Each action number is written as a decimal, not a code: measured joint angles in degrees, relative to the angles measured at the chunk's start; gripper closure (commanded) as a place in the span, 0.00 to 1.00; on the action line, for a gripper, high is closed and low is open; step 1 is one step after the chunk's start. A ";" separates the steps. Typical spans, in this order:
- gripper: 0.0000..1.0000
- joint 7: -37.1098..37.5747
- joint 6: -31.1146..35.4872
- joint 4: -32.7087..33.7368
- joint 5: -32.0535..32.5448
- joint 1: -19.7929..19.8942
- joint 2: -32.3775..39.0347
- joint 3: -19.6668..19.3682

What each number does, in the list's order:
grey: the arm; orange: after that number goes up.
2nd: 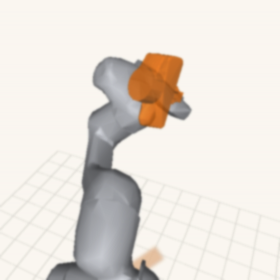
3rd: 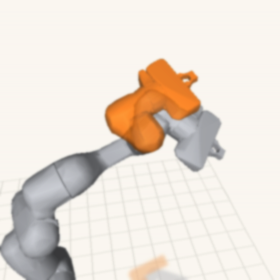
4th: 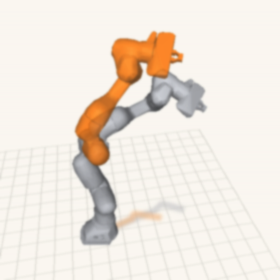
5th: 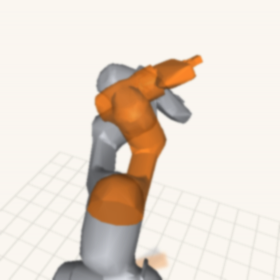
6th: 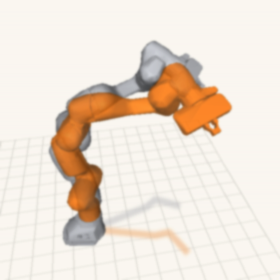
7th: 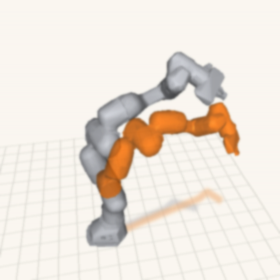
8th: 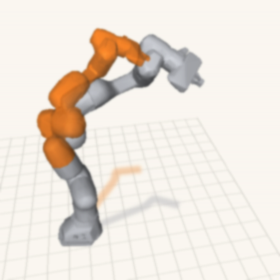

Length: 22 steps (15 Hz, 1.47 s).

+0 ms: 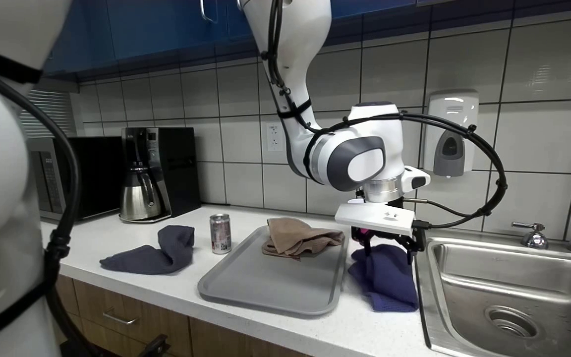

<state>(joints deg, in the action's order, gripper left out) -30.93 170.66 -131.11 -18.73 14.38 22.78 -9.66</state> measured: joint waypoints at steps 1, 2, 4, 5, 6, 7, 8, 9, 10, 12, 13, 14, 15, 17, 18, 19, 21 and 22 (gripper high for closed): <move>0.00 0.12 0.00 -0.18 0.00 -0.15 -0.33 -0.04; 0.00 0.32 0.00 -0.40 0.00 -0.33 -0.69 -0.08; 0.00 0.85 0.00 -1.06 0.00 -1.01 -1.64 -0.37; 0.00 1.23 0.00 -1.48 0.02 -1.55 -2.14 -0.68; 0.00 1.64 0.00 -1.98 0.03 -2.21 -2.71 -1.01; 0.00 2.17 -0.01 -2.55 0.04 -2.94 -3.30 -1.37; 0.00 2.87 -0.01 -3.11 0.07 -3.78 -3.86 -1.77; 0.00 3.61 -0.01 -3.71 0.11 -4.71 -4.45 -2.21; 0.00 4.42 -0.03 -4.29 0.14 -5.69 -5.01 -2.70; 0.00 6.38 -0.19 -5.36 0.19 -7.83 -6.05 -3.73; 0.00 8.55 -0.25 -5.83 1.84 -8.11 -6.51 -3.60; 0.00 11.56 -0.37 -6.29 4.18 -8.11 -7.01 -3.23; 0.00 14.09 -0.64 -6.70 5.91 -8.11 -7.50 -2.86; 0.00 17.90 -1.39 -7.14 7.66 -8.11 -8.28 -1.98; 0.00 19.36 -1.83 -7.23 7.89 -8.11 -8.62 -1.43; 0.00 20.71 -2.30 -7.26 7.90 -8.12 -8.93 -0.81; 0.00 23.05 -2.84 -7.26 7.89 -8.12 -9.41 0.50; 0.00 24.10 -2.94 -7.26 7.81 -8.12 -9.56 1.18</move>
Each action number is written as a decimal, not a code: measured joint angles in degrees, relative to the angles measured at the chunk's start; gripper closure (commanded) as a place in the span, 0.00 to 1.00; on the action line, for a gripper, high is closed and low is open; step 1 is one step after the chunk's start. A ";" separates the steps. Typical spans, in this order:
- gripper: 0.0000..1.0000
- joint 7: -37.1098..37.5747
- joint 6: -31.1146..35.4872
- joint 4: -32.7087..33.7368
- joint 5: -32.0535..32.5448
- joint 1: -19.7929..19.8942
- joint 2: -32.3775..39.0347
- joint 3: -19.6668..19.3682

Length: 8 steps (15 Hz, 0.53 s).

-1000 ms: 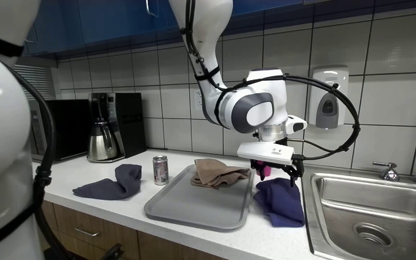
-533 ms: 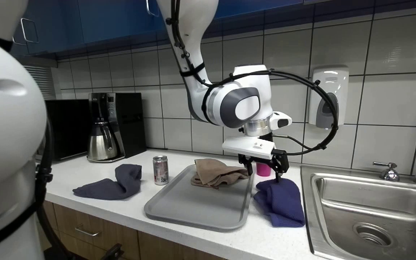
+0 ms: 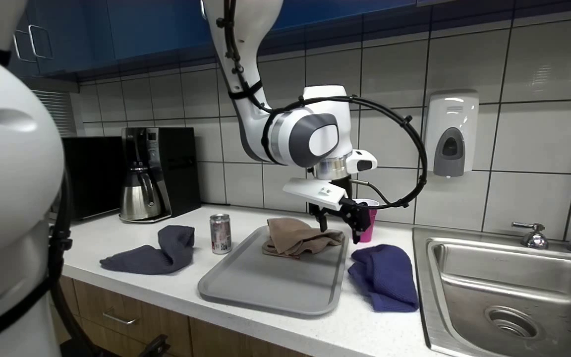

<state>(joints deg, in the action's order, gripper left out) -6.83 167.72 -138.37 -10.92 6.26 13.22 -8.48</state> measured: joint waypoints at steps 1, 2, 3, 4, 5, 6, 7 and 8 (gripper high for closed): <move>0.00 0.92 -0.09 0.00 -0.13 0.00 -0.14 0.68; 0.00 1.67 -0.24 0.01 -0.35 0.01 -0.31 1.37; 0.00 2.26 -0.35 0.02 -0.59 0.01 -0.47 2.04; 0.00 2.68 -0.42 0.05 -0.88 0.00 -0.58 2.71; 0.00 3.05 -0.47 0.08 -1.21 0.00 -0.64 3.34; 0.00 3.47 -0.49 0.12 -1.34 -0.01 -0.65 3.89; 0.00 3.82 -0.51 0.15 -1.50 -0.02 -0.65 4.43; 0.00 4.04 -0.55 0.21 -1.74 -0.02 -0.65 4.95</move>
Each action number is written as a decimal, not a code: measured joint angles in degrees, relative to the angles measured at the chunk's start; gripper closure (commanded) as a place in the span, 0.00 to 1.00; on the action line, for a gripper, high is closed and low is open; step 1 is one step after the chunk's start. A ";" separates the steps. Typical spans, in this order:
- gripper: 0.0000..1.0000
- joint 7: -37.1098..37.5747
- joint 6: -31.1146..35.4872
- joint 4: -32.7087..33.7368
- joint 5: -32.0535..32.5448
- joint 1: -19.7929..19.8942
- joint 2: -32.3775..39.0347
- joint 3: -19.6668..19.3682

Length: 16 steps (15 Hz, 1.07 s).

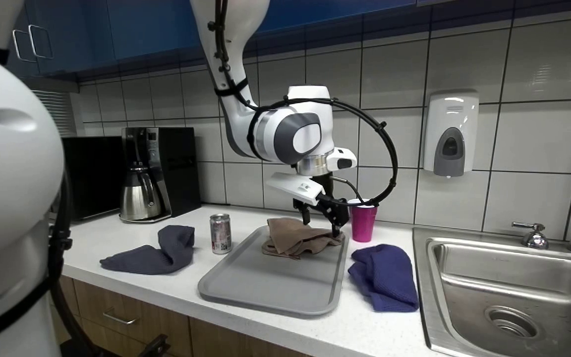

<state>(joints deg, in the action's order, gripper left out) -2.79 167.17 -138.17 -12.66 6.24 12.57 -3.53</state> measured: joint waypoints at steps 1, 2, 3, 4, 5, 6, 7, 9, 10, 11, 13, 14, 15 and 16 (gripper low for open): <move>0.00 0.13 -0.12 0.12 -0.42 0.00 0.00 0.50; 0.00 0.18 -0.33 0.31 -0.98 0.00 0.00 1.01; 0.00 0.23 -0.54 0.55 -1.57 0.00 0.02 1.57; 0.00 0.33 -0.64 0.82 -2.10 -0.01 0.06 2.11; 0.00 0.39 -0.68 1.13 -2.71 -0.03 0.14 2.62; 0.00 0.40 -0.69 1.46 -3.47 -0.04 0.27 3.17; 0.00 0.44 -0.69 1.83 -4.10 -0.06 0.45 3.70; 0.00 0.50 -0.71 2.58 -5.13 -0.08 1.08 4.62; 0.00 0.50 -0.74 2.97 -5.53 -0.09 1.53 5.02; 0.00 0.51 -0.77 3.40 -5.82 -0.09 2.06 5.34; 0.00 0.56 -0.83 4.30 -6.04 -0.09 3.28 5.84; 0.00 0.62 -0.87 4.84 -6.04 -0.10 3.97 5.99; 0.00 0.68 -0.91 5.36 -6.04 -0.12 4.70 6.08; 0.00 0.75 -1.01 5.93 -6.04 -0.15 5.43 6.13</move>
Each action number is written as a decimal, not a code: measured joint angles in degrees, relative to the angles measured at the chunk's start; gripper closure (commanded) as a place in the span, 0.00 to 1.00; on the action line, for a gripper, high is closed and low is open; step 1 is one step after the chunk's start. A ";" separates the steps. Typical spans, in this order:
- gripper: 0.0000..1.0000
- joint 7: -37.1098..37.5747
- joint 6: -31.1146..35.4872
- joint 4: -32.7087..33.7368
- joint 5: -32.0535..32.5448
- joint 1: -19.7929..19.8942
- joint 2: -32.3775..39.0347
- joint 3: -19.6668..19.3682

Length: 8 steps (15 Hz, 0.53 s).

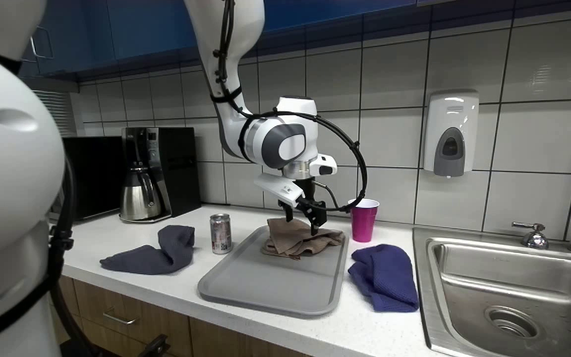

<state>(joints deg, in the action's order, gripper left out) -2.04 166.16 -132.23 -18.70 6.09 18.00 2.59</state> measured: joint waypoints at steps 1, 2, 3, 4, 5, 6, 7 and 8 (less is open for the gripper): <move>0.00 0.13 -0.13 0.64 0.02 -0.02 0.81 0.01; 0.00 0.30 -0.29 1.31 0.03 -0.04 1.64 0.01; 0.00 0.43 -0.46 2.00 0.04 -0.06 2.46 0.01; 0.00 0.58 -0.65 2.70 0.04 -0.08 3.26 0.01; 0.00 0.69 -0.82 3.38 0.05 -0.10 4.04 0.01; 0.00 0.76 -1.04 4.04 0.06 -0.12 4.75 0.01; 0.00 0.82 -1.26 4.68 0.06 -0.14 5.46 0.01; 0.00 0.86 -1.53 5.31 0.06 -0.15 6.12 0.01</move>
<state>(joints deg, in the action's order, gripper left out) -1.17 164.63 -126.93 -18.64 5.94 24.12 2.60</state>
